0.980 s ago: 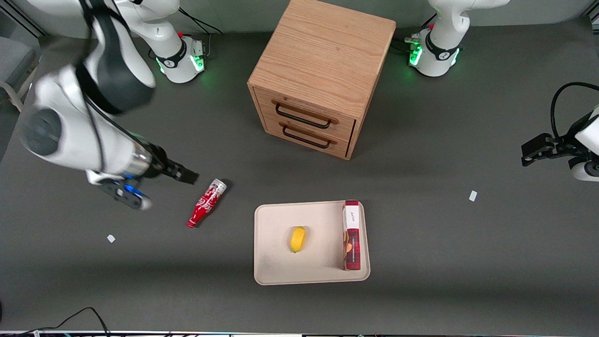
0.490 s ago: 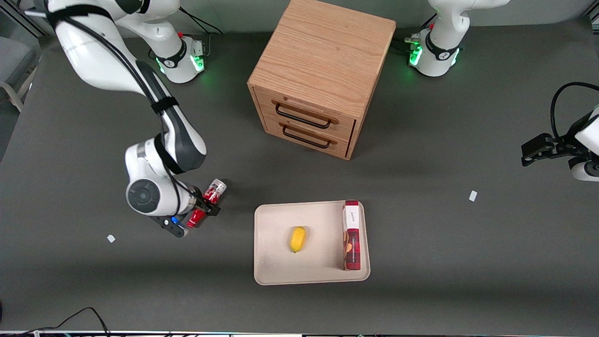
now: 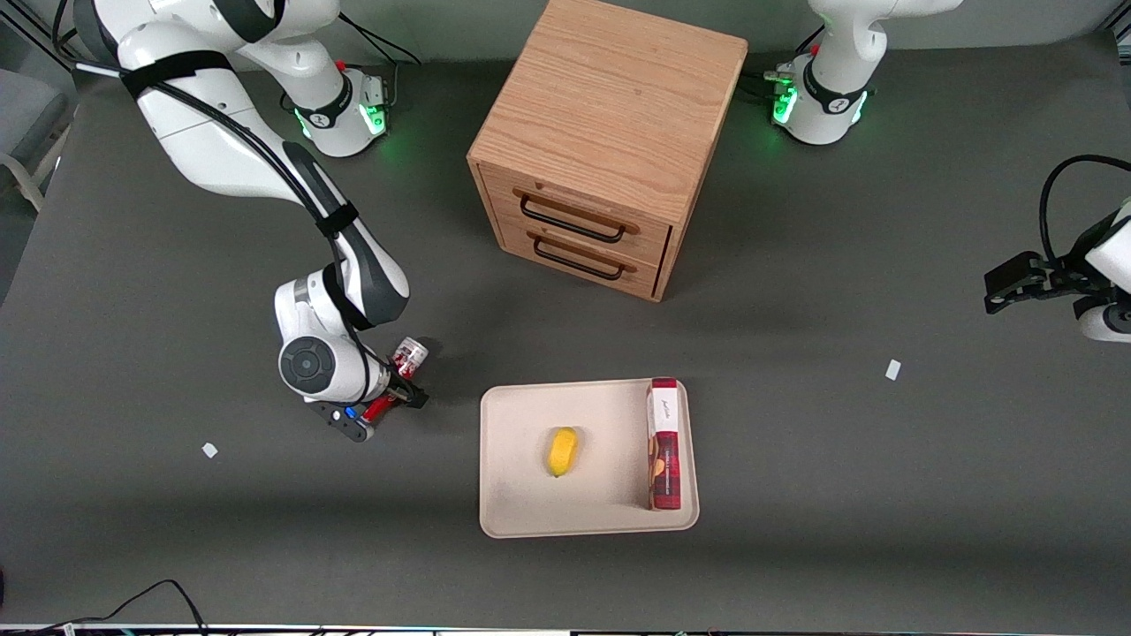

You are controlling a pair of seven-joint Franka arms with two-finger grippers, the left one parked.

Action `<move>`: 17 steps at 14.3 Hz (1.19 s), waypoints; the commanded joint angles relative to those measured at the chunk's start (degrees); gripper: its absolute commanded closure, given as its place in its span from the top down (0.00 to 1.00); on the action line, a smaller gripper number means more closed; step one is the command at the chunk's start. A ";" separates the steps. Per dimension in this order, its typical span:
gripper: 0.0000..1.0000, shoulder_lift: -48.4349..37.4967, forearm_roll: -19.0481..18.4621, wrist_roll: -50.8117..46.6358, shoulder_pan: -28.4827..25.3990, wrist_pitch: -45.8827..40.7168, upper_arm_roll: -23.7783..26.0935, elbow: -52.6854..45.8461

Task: Place coke bottle on tray
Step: 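Lower the right gripper over the bottle and close it around it, then lift the bottle upright with the right gripper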

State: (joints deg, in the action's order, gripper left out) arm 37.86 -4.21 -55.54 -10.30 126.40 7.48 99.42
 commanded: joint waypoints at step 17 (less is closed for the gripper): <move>0.00 -15.27 1.19 20.35 0.72 -19.91 0.43 -14.18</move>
State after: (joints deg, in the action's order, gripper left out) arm 23.23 -5.52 -40.51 -9.64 112.20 7.72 92.48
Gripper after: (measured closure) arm 0.458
